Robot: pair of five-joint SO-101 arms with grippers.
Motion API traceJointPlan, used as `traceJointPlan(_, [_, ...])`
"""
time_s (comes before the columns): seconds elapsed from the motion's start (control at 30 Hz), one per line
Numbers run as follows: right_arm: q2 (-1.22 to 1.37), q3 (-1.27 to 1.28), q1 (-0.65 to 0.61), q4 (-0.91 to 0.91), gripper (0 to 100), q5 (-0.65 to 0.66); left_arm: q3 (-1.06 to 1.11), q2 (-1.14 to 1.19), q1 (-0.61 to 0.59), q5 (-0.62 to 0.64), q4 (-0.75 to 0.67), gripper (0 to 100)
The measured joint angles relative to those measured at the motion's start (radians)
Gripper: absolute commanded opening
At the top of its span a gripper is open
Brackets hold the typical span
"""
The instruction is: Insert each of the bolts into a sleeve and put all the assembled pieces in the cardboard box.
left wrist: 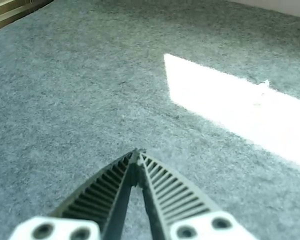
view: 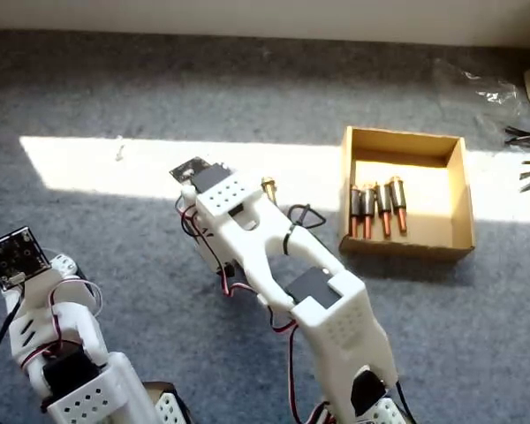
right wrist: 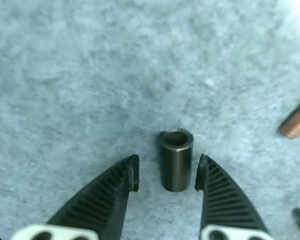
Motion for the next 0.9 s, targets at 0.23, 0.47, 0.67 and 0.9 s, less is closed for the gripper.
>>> traceJointPlan(0.23, [0.0, 0.0, 0.0, -0.031, 17.0, 0.0, 0.0, 0.0, 0.0, 0.0, 0.0, 1])
traceJointPlan(0.47, [0.0, 0.0, 0.0, -0.087, 16.0, 0.0, 0.0, 0.0, 0.0, 0.0, 0.0, 1])
traceJointPlan(0.67, [0.0, 0.0, 0.0, -0.087, 11.6, 0.003, 0.0, 0.0, 0.0, 0.0, 0.0, 1])
traceJointPlan(0.9, [0.0, 0.0, 0.02, -0.087, 11.7, 0.005, 0.0, 0.0, 0.0, 0.0, 0.0, 1])
